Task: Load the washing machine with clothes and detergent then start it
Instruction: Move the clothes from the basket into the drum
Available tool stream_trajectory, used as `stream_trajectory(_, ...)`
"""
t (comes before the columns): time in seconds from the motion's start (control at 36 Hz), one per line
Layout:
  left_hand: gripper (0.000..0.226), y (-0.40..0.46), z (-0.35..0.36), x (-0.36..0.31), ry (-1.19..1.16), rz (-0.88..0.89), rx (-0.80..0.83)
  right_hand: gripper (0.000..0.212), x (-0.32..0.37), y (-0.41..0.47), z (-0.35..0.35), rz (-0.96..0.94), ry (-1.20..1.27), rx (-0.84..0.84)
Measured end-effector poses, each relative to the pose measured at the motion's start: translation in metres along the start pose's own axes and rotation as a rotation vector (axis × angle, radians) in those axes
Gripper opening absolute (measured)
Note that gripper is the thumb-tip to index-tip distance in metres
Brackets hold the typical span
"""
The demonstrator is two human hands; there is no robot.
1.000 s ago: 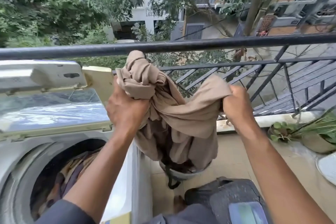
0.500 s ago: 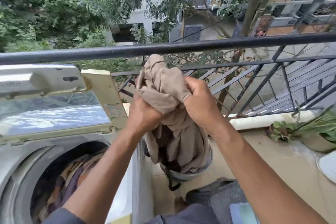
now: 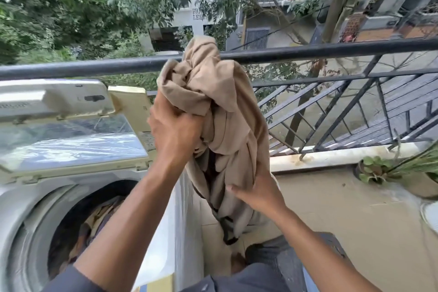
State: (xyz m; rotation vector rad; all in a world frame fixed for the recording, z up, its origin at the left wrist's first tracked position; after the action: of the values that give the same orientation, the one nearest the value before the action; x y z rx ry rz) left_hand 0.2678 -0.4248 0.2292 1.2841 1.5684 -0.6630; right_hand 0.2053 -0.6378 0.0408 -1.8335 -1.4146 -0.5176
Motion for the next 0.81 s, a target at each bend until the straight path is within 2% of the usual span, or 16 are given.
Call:
stream_trajectory(0.03,0.043,0.000,-0.002,-0.004,-0.011,0.009,-0.011,0.099,-0.001,0.001,0.003,0.030,-0.026,0.000)
stream_trajectory(0.11,0.044,0.001,-0.010,-0.016,-0.033,0.034,-0.020,0.050,-0.011,0.008,0.012,0.155,-0.008,0.071)
stream_trajectory(0.17,0.046,0.004,-0.014,-0.019,-0.016,0.043,-0.018,0.035,-0.023,0.019,0.011,0.210,-0.094,0.124)
stream_trajectory(0.28,0.051,0.005,-0.013,-0.011,0.105,0.021,0.013,0.030,-0.041,0.038,-0.012,0.282,-0.277,0.159)
stream_trajectory(0.39,0.060,0.003,-0.002,0.005,0.234,-0.019,0.106,0.027,-0.040,0.044,-0.067,0.283,-0.243,-0.013)
stream_trajectory(0.47,0.062,0.001,0.007,0.019,0.288,-0.029,0.156,0.024,-0.020,0.036,-0.113,0.192,-0.032,-0.166)
stream_trajectory(0.56,0.057,-0.002,0.017,0.035,0.313,-0.049,0.186,0.029,0.014,0.022,-0.149,0.051,0.245,-0.277)
stream_trajectory(0.64,0.053,-0.001,0.023,0.052,0.307,-0.115,0.207,0.032,0.055,0.002,-0.164,-0.085,0.466,-0.284)
stream_trajectory(0.69,0.057,0.000,0.027,0.060,0.259,-0.172,0.272,0.033,0.084,-0.011,-0.167,-0.200,0.525,-0.260)
stream_trajectory(0.75,0.064,-0.001,0.031,0.058,0.057,-0.185,0.372,0.033,0.103,-0.019,-0.164,-0.275,0.613,-0.230)
stream_trajectory(0.81,0.040,-0.006,0.037,0.051,-0.147,-0.137,0.523,0.029,0.118,-0.019,-0.151,-0.310,0.657,-0.172)
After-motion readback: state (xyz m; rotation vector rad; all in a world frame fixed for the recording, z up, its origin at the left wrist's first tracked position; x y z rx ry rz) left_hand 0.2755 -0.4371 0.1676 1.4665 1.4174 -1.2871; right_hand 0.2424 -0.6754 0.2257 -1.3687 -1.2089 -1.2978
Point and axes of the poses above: each hand's wrist, its own y-axis towards the middle knuckle, its own z-axis out of the palm, x = y × z, the point moved 6 cm from there along y, towards the middle knuckle, and after that the axes turned 6 degrees about x, right-handed, at the moved point
